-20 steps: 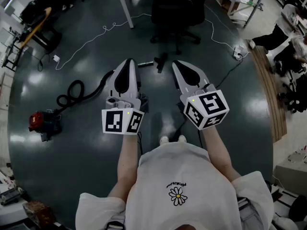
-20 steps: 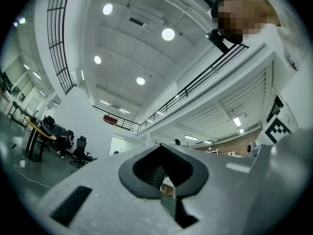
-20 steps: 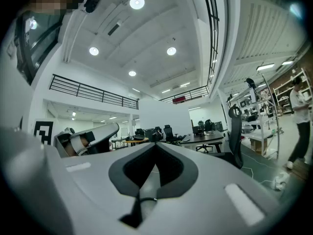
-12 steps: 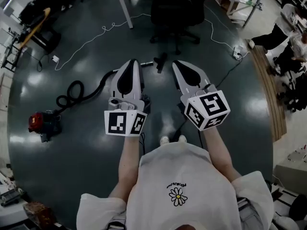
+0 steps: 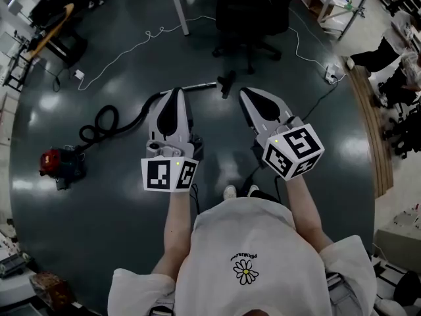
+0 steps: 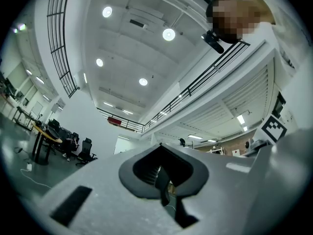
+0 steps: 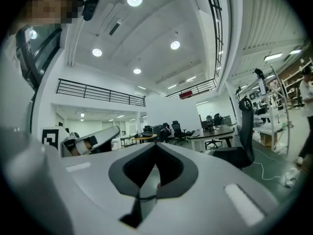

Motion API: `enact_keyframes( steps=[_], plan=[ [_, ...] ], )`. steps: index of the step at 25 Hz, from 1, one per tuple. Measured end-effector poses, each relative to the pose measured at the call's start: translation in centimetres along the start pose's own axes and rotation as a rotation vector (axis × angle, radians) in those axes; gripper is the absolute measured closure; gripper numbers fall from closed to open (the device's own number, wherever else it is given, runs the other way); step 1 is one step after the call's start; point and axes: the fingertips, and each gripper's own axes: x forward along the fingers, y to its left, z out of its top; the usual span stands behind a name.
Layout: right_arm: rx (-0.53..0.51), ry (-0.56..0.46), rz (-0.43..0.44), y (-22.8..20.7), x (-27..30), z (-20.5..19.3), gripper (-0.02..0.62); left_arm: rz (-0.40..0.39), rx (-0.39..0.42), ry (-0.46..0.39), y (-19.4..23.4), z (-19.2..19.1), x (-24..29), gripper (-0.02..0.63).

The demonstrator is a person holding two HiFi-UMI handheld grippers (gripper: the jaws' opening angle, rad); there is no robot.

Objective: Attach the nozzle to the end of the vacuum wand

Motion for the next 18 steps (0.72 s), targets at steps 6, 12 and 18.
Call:
enact_keyframes(
  steps=[6, 12, 18],
  plan=[
    [-0.012, -0.072, -0.067, -2.1, 1.3, 0.7, 0.589, 0.026, -0.024, 0.027, 3.7, -1.2, -0.4, 0.606],
    [0.053, -0.025, -0.141, -8.4, 5.8, -1.5, 0.589, 0.044, -0.029, 0.085, 6.9, -5.5, 3.4, 0.606],
    [0.065, 0.031, -0.162, -17.4, 14.7, -3.4, 0.589, 0.092, -0.051, 0.105, 12.7, -10.8, 12.5, 0.606]
  ],
)
